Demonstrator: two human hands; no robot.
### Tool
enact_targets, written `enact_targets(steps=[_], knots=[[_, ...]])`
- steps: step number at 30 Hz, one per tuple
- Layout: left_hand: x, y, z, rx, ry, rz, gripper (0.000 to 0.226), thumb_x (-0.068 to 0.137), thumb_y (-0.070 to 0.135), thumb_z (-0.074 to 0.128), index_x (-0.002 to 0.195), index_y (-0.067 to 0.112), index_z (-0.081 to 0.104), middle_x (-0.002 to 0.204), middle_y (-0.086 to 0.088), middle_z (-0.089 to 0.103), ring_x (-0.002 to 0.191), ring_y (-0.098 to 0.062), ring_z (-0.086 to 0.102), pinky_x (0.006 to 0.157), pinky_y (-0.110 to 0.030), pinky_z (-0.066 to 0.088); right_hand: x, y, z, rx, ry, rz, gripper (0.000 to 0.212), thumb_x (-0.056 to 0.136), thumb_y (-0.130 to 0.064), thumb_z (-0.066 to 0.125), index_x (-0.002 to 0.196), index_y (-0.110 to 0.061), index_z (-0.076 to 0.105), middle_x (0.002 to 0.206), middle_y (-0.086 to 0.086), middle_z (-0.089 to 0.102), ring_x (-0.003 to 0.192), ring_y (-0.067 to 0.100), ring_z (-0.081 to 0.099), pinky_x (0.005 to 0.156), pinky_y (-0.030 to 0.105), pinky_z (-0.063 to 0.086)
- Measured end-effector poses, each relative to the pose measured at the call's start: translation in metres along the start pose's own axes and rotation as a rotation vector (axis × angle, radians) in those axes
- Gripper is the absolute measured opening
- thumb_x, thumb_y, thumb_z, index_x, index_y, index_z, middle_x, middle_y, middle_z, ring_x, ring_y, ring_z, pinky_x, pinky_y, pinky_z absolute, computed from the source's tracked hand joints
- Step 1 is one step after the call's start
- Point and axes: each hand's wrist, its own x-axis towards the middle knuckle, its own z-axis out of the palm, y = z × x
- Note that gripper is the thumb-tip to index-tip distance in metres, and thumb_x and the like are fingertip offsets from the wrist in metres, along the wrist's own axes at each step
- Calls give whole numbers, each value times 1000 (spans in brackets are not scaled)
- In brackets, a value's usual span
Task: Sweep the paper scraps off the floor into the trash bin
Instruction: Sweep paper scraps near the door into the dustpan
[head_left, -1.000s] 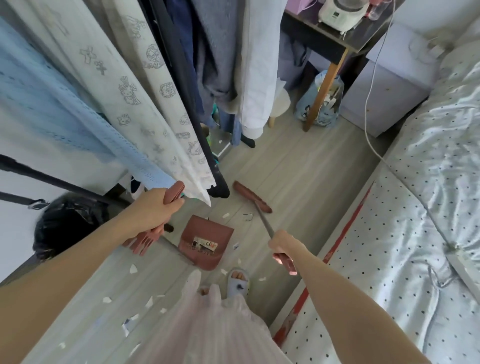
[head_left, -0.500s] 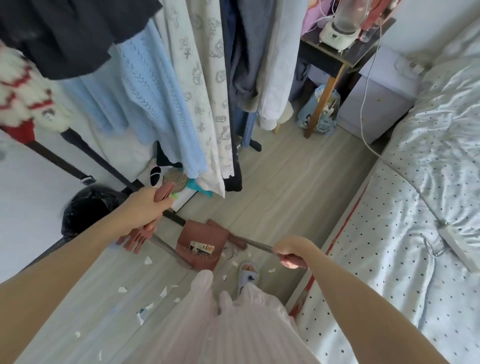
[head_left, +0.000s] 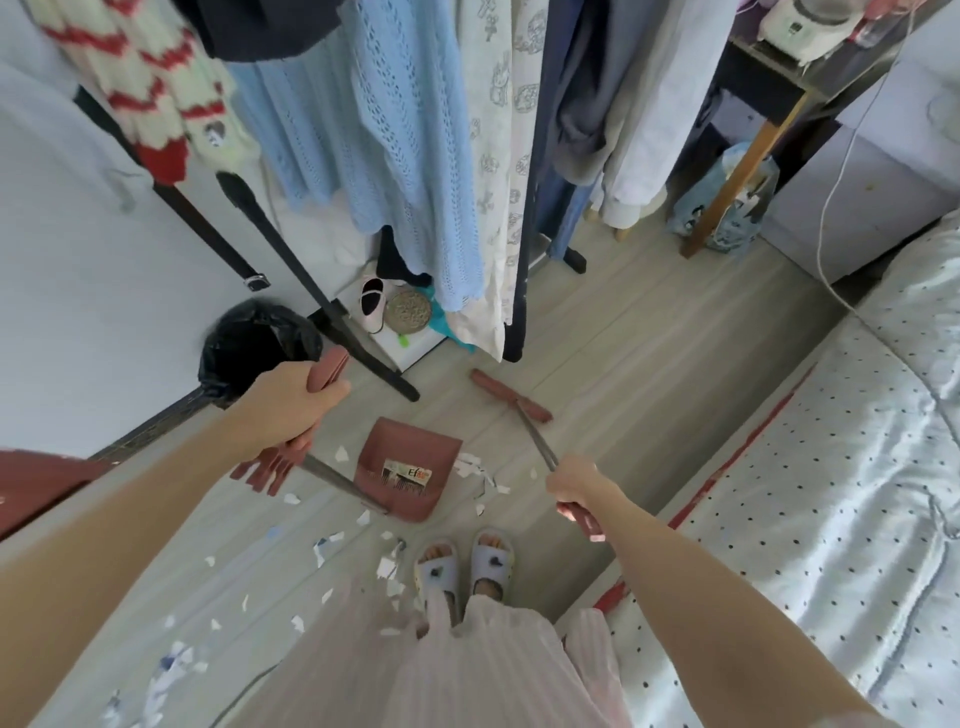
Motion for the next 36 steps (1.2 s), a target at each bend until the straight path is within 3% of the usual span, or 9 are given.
enact_targets(steps=[2, 4, 6, 14, 21, 25, 29, 33, 36], knots=[[-2, -8, -1, -30, 6, -24, 33, 99, 25, 47, 71, 9, 40, 45, -9, 45, 25, -10, 37, 44, -24, 39, 2, 4, 7, -33, -36, -11, 14, 92, -4, 46, 102, -10, 52, 65, 0, 42, 51, 11, 40, 23, 9, 31], [-5, -11, -2, -43, 19, -48, 36, 100, 24, 46, 68, 9, 39, 40, -5, 43, 23, -10, 36, 43, -23, 38, -2, 5, 13, -123, -70, 12, 7, 93, -3, 43, 93, -5, 49, 63, 3, 45, 49, 12, 41, 30, 17, 37], [-6, -10, 0, -37, 16, -61, 39, 100, 24, 45, 65, 10, 36, 33, 0, 40, 22, -9, 35, 42, -21, 36, -4, 8, 15, -216, -82, 63, 23, 96, -4, 36, 76, -1, 46, 59, 7, 47, 45, 15, 40, 39, 25, 35], [-1, 6, 2, -31, -22, -19, 32, 99, 25, 48, 72, 8, 40, 55, -16, 47, 26, -11, 41, 51, -27, 45, -12, 12, -29, -139, -54, 119, 31, 97, -8, 29, 68, -7, 39, 54, 5, 33, 40, 13, 28, 40, 25, 23], [0, 26, 20, 43, -30, 26, 35, 100, 25, 46, 69, 9, 43, 33, 1, 43, 23, -8, 37, 41, -22, 37, -11, 51, -42, 18, 137, 113, 32, 97, -7, 35, 67, -3, 44, 57, 6, 47, 43, 15, 44, 37, 22, 33], [4, 35, 28, 59, -26, 70, 34, 99, 26, 47, 69, 9, 43, 36, -2, 44, 23, -8, 37, 44, -25, 39, -4, 87, -37, 313, 150, 130, 15, 91, -5, 45, 93, -1, 59, 56, 5, 42, 36, 16, 38, 33, 18, 33], [9, 35, 37, 74, -37, 143, 33, 98, 25, 47, 69, 9, 42, 46, -9, 48, 25, -9, 40, 49, -27, 42, -3, 110, -18, 395, 192, 170, 30, 95, -3, 42, 65, -10, 40, 60, 4, 43, 24, 7, 44, 37, 21, 39], [12, 32, 43, 58, -69, 185, 35, 98, 25, 47, 68, 9, 41, 43, -7, 45, 26, -9, 41, 55, -30, 46, -16, 124, 13, 429, 112, 244, 31, 95, -5, 37, 65, -11, 38, 41, 4, 48, 13, 5, 35, 23, 9, 29], [8, 32, 42, 53, -37, 202, 34, 98, 24, 47, 68, 9, 42, 47, -10, 47, 26, -8, 42, 55, -29, 46, -25, 117, 33, 425, 88, 233, 31, 95, -5, 37, 65, -11, 38, 55, 5, 45, 14, 4, 36, 24, 11, 31]])
